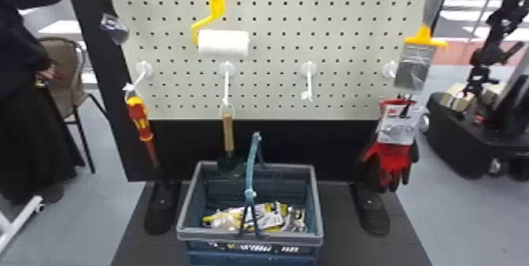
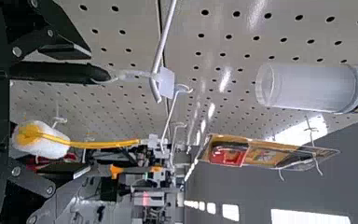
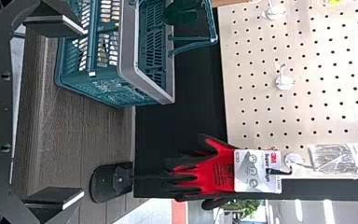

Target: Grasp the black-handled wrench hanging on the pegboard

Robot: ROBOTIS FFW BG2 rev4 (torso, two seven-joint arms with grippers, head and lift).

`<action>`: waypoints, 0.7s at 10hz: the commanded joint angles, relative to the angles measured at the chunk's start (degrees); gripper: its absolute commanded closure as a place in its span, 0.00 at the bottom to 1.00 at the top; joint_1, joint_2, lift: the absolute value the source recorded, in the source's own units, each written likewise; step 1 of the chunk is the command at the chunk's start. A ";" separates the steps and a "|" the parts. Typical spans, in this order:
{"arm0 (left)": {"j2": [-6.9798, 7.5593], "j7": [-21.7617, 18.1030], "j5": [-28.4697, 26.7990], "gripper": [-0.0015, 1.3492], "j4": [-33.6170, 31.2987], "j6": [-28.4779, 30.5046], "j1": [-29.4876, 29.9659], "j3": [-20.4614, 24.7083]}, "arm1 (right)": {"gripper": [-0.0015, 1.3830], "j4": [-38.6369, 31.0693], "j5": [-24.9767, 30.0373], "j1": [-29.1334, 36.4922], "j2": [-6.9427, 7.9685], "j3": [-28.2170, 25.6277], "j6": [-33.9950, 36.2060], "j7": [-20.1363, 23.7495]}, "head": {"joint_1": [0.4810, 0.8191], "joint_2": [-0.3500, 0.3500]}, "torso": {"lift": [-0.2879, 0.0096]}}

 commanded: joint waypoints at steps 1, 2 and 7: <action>0.00 0.02 0.00 0.85 0.38 0.73 -0.76 -0.84 | 0.07 0.13 -0.13 -0.01 0.00 0.00 0.01 0.00 | 0.20 0.50 | 0.63; 0.00 0.02 -1.15 0.90 0.38 1.09 -0.76 -0.93 | 0.07 0.13 -0.13 -0.01 -0.09 0.00 0.01 0.00 | 0.20 0.50 | 0.63; 0.18 0.02 -0.27 0.90 0.95 0.73 -0.64 -2.16 | 0.07 0.13 -0.13 -0.01 -0.09 0.00 0.10 0.00 | 0.20 0.50 | 0.63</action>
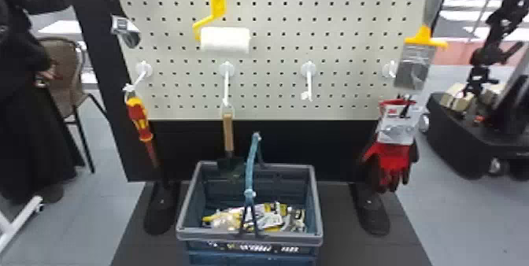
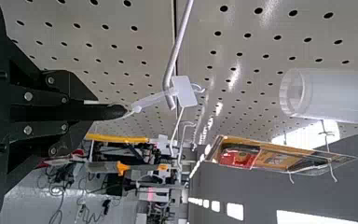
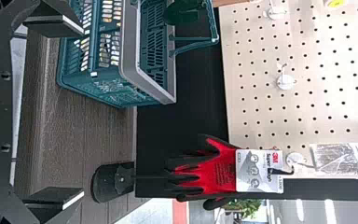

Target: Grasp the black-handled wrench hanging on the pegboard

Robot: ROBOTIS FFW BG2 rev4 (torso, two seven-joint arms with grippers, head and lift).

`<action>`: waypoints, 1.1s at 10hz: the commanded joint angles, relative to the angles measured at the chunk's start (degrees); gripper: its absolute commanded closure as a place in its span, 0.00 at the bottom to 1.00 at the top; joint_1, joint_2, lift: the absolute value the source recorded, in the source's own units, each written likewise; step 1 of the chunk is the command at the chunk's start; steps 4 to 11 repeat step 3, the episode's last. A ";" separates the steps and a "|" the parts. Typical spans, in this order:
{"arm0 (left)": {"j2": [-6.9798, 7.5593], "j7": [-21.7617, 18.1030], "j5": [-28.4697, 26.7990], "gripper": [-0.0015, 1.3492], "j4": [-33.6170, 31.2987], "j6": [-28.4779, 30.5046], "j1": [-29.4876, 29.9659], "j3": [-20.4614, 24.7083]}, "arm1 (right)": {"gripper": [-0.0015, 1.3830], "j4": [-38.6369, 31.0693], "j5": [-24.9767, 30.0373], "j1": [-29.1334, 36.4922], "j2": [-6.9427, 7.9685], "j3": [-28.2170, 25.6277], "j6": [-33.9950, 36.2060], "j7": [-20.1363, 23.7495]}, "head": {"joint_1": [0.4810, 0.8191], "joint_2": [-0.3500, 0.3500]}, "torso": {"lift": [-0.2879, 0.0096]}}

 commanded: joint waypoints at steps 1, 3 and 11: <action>0.00 0.00 0.29 0.90 0.28 0.04 0.03 -0.25 | 0.07 0.14 0.00 0.12 0.00 0.00 -0.01 0.00 | 0.20 0.50 | 0.63; 0.00 0.08 0.56 0.90 0.56 0.04 0.15 -0.51 | 0.07 0.14 0.00 0.12 0.00 0.00 -0.01 0.00 | 0.20 0.50 | 0.63; 0.00 0.08 0.56 0.90 0.56 0.04 0.15 -0.51 | 0.07 0.14 0.00 0.12 0.00 0.00 -0.01 0.00 | 0.20 0.50 | 0.63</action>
